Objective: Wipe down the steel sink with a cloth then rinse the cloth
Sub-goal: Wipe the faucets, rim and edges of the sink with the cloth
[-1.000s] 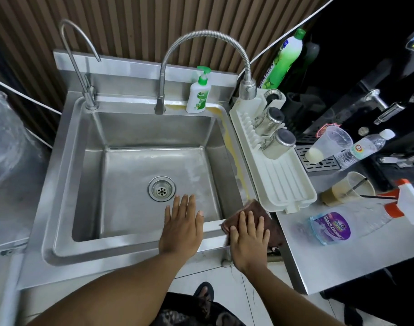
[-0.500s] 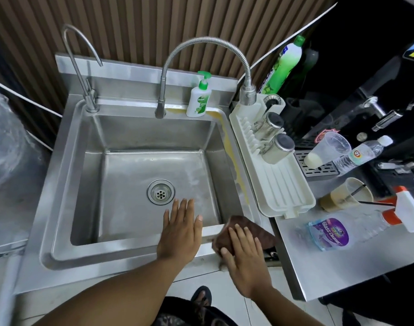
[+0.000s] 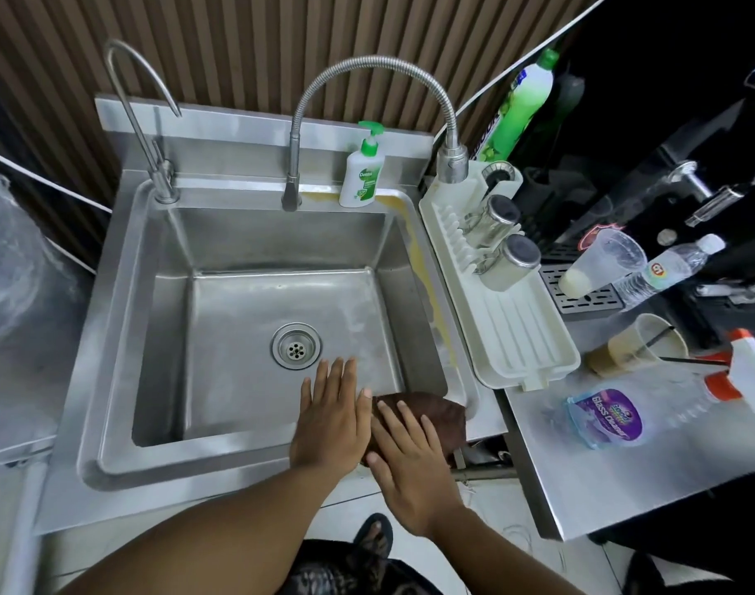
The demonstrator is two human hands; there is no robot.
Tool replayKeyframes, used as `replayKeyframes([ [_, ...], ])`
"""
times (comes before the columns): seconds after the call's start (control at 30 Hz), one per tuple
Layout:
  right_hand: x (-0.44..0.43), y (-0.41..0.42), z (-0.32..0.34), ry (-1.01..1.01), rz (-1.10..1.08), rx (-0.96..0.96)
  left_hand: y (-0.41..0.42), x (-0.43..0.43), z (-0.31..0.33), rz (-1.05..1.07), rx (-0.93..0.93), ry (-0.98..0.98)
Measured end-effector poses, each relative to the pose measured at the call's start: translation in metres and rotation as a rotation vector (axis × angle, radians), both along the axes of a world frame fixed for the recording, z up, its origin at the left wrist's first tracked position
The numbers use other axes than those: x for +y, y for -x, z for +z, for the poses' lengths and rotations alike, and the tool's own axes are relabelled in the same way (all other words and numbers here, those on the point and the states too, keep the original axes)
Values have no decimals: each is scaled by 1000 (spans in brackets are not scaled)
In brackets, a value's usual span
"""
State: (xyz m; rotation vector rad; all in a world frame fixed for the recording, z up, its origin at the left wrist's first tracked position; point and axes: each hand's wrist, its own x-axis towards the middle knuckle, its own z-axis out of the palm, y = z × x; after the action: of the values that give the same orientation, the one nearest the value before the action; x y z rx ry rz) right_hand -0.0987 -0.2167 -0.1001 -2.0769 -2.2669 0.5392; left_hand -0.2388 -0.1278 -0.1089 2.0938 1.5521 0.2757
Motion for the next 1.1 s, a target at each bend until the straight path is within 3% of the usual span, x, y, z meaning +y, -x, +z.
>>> replayKeyframes([
  [0.33, -20, -75, -6, 26, -379, -84, 1, 0, -5, 10, -43, -6],
  [0.5, -8, -56, -7, 18, -562, -104, 0, 2, -6, -3, 38, 6],
  [0.7, -18, -14, -6, 21, -407, -67, -2, 2, -8, -25, 93, 23],
  [0.87, -24, -27, -1, 22, -277, 6, -2, 3, -6, -34, 101, 38],
  [1.1, 3, -40, -2, 4, -650, -8, 3, 4, -2, -46, 97, 67],
])
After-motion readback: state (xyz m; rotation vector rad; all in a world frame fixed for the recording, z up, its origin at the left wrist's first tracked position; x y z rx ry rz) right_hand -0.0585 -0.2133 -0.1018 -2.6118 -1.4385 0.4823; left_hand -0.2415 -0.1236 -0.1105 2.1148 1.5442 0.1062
